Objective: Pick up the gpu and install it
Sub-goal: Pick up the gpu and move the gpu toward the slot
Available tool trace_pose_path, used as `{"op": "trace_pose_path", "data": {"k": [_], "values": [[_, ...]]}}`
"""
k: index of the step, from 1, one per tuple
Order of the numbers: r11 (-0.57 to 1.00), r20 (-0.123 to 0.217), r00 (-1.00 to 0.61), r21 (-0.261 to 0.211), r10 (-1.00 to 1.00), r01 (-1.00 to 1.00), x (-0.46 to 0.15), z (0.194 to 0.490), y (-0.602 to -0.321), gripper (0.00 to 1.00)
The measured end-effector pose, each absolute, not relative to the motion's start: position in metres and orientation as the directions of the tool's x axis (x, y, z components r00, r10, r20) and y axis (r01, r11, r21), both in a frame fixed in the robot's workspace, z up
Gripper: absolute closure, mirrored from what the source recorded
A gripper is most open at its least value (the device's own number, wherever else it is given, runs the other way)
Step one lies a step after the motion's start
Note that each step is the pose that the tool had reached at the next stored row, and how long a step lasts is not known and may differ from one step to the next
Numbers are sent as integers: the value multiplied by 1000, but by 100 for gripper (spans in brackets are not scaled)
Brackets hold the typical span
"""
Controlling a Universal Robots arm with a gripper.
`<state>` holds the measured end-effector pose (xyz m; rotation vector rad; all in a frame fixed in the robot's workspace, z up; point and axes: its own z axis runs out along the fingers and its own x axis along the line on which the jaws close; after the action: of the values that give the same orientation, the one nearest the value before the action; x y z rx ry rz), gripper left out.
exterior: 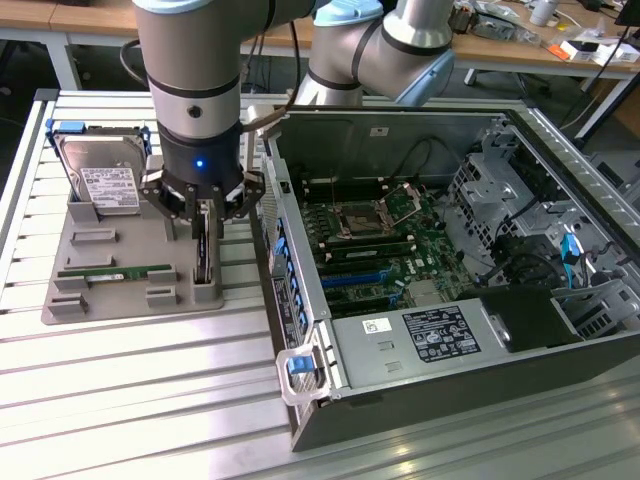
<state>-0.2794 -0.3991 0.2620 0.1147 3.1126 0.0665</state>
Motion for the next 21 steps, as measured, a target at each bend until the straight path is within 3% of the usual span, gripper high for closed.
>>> {"op": "trace_pose_path", "data": {"k": [21], "values": [[996,-25,-997,46,74,73,-279,265,-399,64]]}}
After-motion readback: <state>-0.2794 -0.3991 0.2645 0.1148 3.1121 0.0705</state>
